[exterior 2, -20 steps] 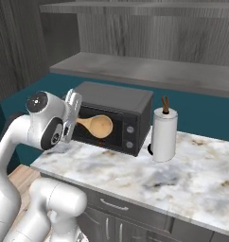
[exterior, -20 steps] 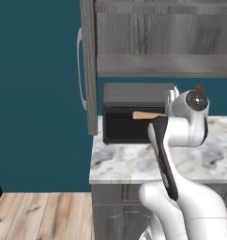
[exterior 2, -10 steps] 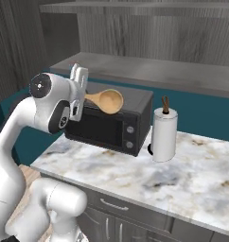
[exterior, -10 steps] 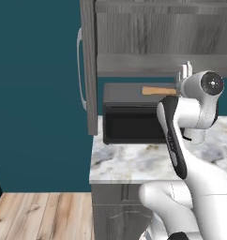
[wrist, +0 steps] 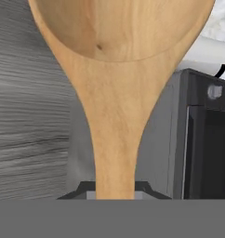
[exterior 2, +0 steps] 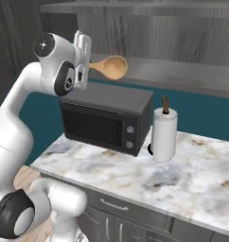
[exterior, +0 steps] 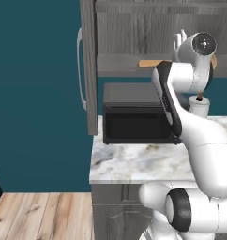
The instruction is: Organize the utensils by type. Pick up the wooden spoons from the counter and place them in the open cabinet. Then pick up the metallic utensils from the counter and place them in the open drawer.
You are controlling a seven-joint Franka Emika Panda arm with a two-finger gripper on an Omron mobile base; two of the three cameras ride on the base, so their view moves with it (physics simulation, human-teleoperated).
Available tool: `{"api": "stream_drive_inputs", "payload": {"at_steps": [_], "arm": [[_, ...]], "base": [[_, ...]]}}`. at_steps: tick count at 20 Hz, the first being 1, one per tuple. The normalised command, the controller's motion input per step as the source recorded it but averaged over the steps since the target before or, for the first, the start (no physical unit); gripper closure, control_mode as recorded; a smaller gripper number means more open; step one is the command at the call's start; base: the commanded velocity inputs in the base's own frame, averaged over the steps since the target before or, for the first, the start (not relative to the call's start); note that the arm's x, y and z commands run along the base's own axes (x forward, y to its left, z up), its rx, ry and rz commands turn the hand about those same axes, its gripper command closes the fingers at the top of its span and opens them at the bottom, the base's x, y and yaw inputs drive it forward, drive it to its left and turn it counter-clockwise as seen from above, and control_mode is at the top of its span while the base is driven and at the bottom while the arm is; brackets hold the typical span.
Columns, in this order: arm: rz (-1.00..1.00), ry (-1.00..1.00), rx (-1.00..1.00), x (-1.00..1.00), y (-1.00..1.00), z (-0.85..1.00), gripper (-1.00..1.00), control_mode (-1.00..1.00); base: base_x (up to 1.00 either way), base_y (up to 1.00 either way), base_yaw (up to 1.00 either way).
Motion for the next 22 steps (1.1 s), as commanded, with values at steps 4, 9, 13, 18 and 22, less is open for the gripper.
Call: {"api": "stream_drive_inputs", "payload": {"at_steps": [4, 9, 13, 18, 22], "arm": [[0.00, 0.01, -0.06, 0.74, 0.00, 0.10, 1.00, -1.00], [0.00, 0.07, -0.11, 0.71, 0.00, -0.03, 1.00, -1.00], [0.00, 0.01, -0.07, 0.55, 0.00, -0.12, 1.00, -1.00], [0.01, 0.06, -0.03, 0.49, 0.00, -0.19, 1.00, -1.00], [0.01, 0.08, -0.02, 0.44, 0.00, -0.39, 1.00, -1.00]], "base": [[0.00, 0.00, 0.00], [0.00, 0.00, 0.00], [0.00, 0.00, 0.00], [0.00, 0.00, 0.00], [0.00, 0.00, 0.00]]}}
